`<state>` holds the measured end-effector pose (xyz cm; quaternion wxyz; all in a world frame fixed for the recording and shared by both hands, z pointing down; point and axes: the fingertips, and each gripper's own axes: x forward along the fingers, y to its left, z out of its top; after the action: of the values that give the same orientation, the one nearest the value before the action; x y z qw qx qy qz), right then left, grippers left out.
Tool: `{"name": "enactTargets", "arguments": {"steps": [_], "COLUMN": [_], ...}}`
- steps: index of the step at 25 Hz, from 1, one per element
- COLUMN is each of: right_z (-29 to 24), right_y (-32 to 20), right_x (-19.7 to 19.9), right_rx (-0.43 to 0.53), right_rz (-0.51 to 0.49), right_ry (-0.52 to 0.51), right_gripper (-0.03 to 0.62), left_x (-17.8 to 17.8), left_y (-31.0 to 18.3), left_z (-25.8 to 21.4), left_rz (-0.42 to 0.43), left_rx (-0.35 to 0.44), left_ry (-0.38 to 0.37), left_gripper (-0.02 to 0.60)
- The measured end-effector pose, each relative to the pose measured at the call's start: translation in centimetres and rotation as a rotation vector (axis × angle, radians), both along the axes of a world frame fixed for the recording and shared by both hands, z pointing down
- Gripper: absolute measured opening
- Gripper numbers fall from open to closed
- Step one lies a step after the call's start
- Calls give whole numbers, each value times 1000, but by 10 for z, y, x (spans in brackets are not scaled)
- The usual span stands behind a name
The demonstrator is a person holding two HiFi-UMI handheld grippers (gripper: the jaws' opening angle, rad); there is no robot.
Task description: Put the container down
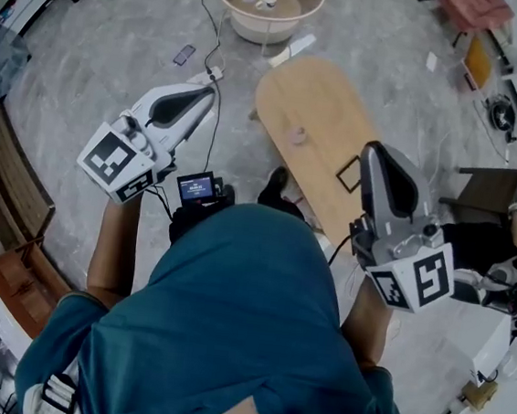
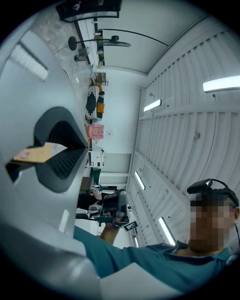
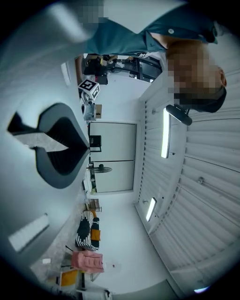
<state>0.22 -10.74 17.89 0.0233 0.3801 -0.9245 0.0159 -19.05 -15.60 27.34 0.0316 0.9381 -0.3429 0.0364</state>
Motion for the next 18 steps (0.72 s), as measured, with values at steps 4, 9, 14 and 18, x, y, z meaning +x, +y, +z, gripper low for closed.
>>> {"name": "enactTargets", "arguments": {"steps": [4,9,14,18], "right_z": [-5,-7,-6,-6], "right_y": [11,15,19,16], "right_x": [0,7,3,-1], "right_rx": [-12,-12,-14,-21], "right_rz": [5,29,39,35], "right_ry": [-20,-37,-44,-45], "right_gripper": [8,8,8,8], "left_x": [5,11,4,0], "left_y": [1,4,9,8], "left_z": [-5,-7,-4,-5], "left_rz": [26,50,56,53], "left_rx": [7,10,3,1], "left_ry": [-11,-17,-19,-15], "left_gripper": [-3,-3,-3,-3]}}
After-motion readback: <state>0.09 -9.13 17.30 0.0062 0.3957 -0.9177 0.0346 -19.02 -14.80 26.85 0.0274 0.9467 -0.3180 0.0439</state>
